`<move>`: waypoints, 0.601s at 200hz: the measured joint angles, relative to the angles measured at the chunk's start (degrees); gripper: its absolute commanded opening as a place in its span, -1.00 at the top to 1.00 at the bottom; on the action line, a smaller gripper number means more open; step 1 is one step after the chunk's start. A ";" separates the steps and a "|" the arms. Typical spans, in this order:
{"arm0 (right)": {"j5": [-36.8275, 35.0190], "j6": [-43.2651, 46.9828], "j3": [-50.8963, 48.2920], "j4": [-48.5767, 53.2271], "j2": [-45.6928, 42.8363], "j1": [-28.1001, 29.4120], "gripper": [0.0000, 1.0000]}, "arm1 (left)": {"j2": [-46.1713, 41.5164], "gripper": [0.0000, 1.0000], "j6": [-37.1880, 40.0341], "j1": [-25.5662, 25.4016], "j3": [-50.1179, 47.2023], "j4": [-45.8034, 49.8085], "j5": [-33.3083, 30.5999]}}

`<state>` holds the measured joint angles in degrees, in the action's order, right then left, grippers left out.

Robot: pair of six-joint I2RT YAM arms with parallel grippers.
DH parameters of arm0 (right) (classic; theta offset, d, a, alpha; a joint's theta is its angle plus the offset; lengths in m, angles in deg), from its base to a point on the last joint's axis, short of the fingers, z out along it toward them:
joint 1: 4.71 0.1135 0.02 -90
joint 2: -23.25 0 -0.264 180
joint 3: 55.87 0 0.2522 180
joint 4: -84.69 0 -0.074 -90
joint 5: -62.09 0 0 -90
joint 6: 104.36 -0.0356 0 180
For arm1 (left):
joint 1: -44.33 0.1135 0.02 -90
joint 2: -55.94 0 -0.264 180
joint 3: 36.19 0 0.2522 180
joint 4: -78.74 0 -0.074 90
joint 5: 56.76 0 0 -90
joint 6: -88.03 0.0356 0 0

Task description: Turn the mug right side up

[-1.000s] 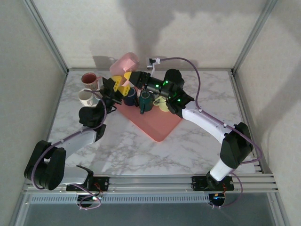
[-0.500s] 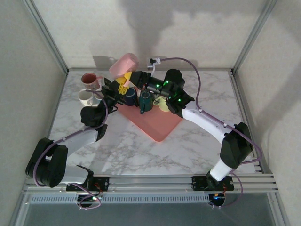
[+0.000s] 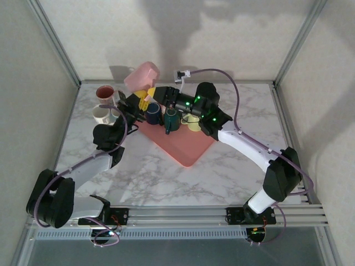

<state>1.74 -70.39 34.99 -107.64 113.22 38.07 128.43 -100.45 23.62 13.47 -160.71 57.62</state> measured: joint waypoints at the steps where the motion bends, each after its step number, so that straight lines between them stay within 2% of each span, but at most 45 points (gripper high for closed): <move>1: 0.00 0.07 -0.02 0.04 -0.07 0.00 0.04 | -0.09 1.00 0.15 0.02 0.00 0.11 0.00; 47: -0.09 4.57 -1.09 6.19 -3.28 -2.01 -0.07 | -5.05 1.00 10.25 0.35 2.12 12.76 0.59; 120: -8.09 21.94 -0.94 31.32 -12.02 -3.93 -0.07 | -8.96 1.00 33.03 0.35 16.50 46.62 1.97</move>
<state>-6.35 -48.45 34.05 -76.31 101.20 34.14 119.46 -67.42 23.97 29.98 -114.09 59.59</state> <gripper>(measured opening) 0.536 0.139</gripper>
